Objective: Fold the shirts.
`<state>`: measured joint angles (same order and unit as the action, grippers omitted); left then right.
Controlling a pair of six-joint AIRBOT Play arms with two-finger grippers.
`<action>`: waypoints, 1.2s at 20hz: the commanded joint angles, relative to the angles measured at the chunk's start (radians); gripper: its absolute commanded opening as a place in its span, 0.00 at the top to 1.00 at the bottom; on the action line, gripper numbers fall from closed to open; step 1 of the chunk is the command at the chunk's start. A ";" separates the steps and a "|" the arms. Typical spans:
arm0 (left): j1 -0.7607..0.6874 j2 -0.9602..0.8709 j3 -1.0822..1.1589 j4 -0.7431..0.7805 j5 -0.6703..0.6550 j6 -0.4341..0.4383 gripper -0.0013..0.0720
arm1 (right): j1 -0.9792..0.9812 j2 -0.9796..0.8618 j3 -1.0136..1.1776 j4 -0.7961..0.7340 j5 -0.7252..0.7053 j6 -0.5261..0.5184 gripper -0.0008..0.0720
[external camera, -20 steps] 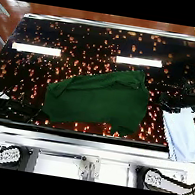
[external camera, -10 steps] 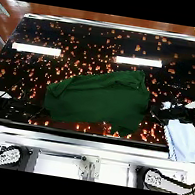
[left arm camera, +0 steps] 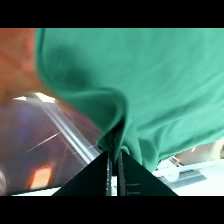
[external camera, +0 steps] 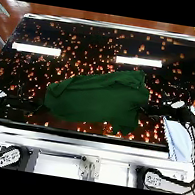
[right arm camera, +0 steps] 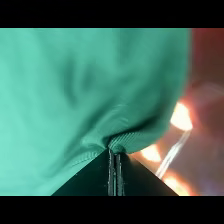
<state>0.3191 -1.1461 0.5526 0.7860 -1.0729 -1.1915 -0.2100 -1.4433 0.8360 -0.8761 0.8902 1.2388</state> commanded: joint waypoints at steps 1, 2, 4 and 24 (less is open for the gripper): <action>0.000 0.099 0.121 0.034 0.007 0.016 0.91 | 0.013 0.098 0.107 0.015 0.030 -0.113 0.91; 0.000 0.153 0.205 0.046 0.006 0.012 0.91 | 0.013 0.163 0.173 0.016 0.045 -0.136 0.91; 0.000 0.260 0.423 0.068 0.007 -0.029 0.91 | 0.013 0.307 0.334 0.014 0.045 -0.166 0.91; 0.000 0.526 1.254 0.528 -0.463 -0.152 0.91 | 0.013 0.836 0.934 -0.420 0.462 0.156 0.91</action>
<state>0.3191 -0.6109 1.8648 1.2613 -1.4712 -1.3708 -0.1978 -0.5743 1.7660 -1.2640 1.2816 1.3846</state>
